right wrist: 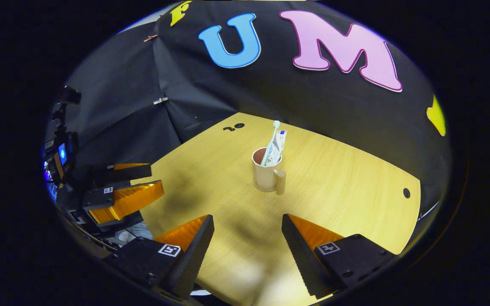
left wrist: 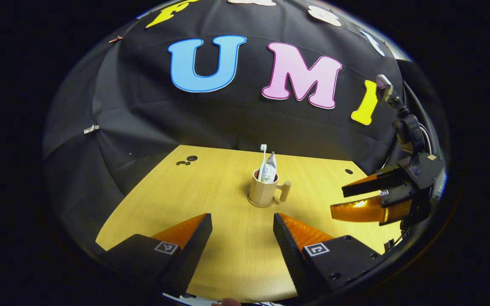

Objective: Put the toothbrush and toothpaste on the desktop into the cup, then pick up the cup and place it on the coaster on the desktop.

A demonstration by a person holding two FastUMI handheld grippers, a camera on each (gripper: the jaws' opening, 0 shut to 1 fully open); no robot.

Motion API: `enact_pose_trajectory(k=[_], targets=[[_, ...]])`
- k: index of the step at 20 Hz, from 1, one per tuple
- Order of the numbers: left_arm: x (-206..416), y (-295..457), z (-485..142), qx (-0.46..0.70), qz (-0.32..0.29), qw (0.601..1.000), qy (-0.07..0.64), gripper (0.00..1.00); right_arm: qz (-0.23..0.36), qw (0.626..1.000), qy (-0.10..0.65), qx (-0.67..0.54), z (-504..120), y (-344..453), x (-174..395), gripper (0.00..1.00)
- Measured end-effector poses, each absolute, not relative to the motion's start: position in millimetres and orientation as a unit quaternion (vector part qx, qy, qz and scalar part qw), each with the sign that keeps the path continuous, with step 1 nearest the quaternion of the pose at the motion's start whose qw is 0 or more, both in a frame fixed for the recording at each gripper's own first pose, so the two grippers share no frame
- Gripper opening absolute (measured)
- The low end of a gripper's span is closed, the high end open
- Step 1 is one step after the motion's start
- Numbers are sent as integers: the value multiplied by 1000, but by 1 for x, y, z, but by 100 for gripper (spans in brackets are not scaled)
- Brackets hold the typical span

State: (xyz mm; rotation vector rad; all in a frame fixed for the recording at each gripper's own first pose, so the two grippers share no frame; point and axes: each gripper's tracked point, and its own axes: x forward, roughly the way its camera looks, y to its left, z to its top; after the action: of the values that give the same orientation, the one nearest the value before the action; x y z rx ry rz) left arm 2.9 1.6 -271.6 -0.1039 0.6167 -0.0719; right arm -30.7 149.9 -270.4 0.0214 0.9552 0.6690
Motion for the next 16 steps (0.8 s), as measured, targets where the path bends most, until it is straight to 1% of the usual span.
enact_pose_trajectory(k=[4, 7, 11, 16], targets=[[-5, -7, -249, -37, -56, 955, 290, 92, 308, 841, 444, 26, -250, 151, -66, 98], [-12, -13, -240, -21, -71, 956, 286, 92, 292, 850, 438, 34, -238, 146, -83, 98], [-23, -16, -236, -7, -81, 955, 285, 92, 262, 871, 411, 63, -219, 140, -87, 98], [-33, -18, -240, -2, -88, 952, 292, 92, 250, 876, 407, 63, -217, 134, -90, 98]])
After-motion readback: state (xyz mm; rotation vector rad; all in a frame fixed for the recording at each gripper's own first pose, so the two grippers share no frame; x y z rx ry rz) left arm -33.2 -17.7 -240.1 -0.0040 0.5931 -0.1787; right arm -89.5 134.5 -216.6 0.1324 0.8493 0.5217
